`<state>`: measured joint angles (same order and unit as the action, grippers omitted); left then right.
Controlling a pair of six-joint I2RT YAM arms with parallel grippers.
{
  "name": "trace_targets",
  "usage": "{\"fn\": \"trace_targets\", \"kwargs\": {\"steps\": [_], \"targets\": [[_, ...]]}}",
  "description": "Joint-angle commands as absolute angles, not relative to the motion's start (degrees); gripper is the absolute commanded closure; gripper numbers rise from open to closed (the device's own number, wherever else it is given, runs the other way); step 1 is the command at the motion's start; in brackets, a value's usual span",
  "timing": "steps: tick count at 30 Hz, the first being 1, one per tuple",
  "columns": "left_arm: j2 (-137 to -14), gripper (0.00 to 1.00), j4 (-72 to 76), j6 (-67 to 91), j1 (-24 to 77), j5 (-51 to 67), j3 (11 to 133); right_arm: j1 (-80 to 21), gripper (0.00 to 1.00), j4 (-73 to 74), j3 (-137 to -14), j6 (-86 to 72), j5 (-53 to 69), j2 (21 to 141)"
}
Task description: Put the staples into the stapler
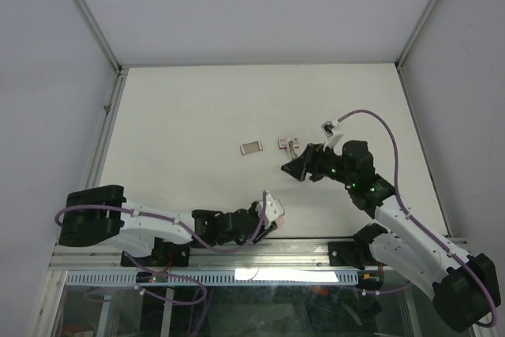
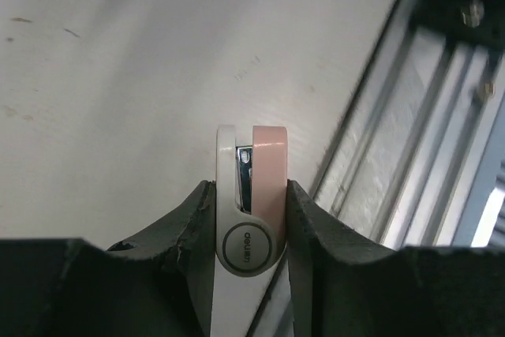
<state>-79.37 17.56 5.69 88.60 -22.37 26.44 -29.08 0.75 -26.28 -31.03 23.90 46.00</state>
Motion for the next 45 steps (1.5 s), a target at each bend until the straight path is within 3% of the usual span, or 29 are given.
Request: {"fn": "trace_targets", "kwargs": {"steps": [1, 7, 11, 28, 32, 34, 41, 45], "targets": [[-72.4, 1.00, 25.9, 18.4, 75.1, -8.2, 26.5, -28.0, 0.25, -2.0, -27.4, -31.9, 26.8, 45.6], [-72.9, 1.00, 38.9, 34.3, 59.5, 8.0, 24.9, -25.8, 0.13, -15.5, -22.8, -39.6, 36.4, 45.8], [-74.6, 1.00, 55.4, 45.9, 54.6, 15.7, 20.2, -25.8, 0.09, -26.2, -20.3, -46.3, 40.4, 47.3], [-68.1, 1.00, 59.5, 51.3, 53.9, 13.9, 18.3, -28.9, 0.11, -41.9, -19.8, -58.2, 48.8, 54.1], [-67.1, 1.00, 59.9, 52.2, 53.9, 12.6, 17.9, -31.3, 0.23, -44.5, -20.2, -60.2, 48.7, 54.9], [-66.6, 1.00, 59.9, 52.4, 53.9, 11.9, 17.5, -32.1, 0.33, -44.9, -20.3, -60.4, 48.3, 54.9], [-65.0, 1.00, 59.3, 52.4, 53.9, 11.4, 16.9, -32.6, 1.00, -44.7, -20.1, -61.9, 45.4, 55.1], [-64.4, 1.00, 58.1, 52.1, 53.9, 11.7, 17.4, -32.6, 1.00, -42.7, -20.5, -61.9, 43.8, 55.4]]}}
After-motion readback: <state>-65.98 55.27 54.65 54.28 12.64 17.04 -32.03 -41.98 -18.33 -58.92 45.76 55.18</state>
